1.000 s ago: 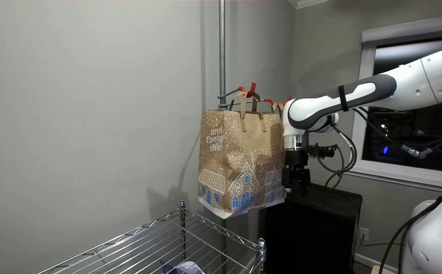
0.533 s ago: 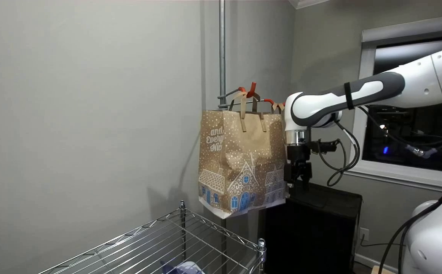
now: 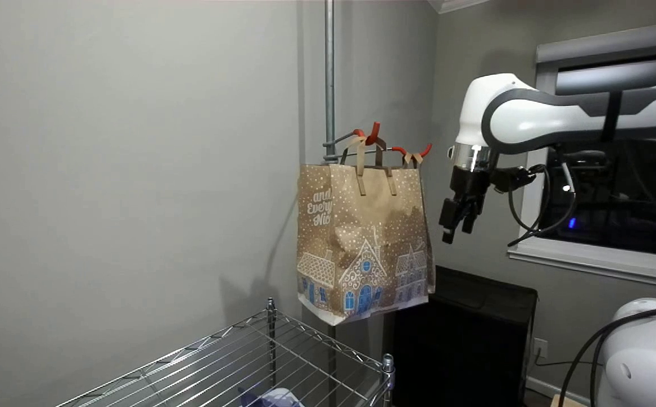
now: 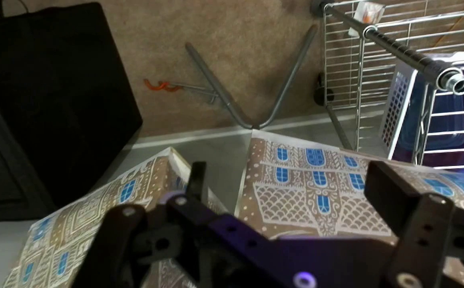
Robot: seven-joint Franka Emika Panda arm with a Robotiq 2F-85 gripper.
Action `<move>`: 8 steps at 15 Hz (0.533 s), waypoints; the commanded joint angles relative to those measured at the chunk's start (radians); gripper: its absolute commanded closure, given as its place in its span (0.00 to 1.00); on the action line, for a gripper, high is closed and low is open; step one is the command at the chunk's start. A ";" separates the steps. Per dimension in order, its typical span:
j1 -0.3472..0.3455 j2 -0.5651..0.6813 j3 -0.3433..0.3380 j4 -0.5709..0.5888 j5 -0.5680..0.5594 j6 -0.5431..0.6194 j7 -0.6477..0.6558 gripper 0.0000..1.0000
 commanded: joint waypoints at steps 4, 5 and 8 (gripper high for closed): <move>-0.061 -0.096 0.041 0.026 -0.169 0.115 0.041 0.00; -0.068 -0.090 0.051 0.043 -0.206 0.145 0.039 0.00; -0.083 -0.059 0.056 0.100 -0.277 0.237 0.042 0.00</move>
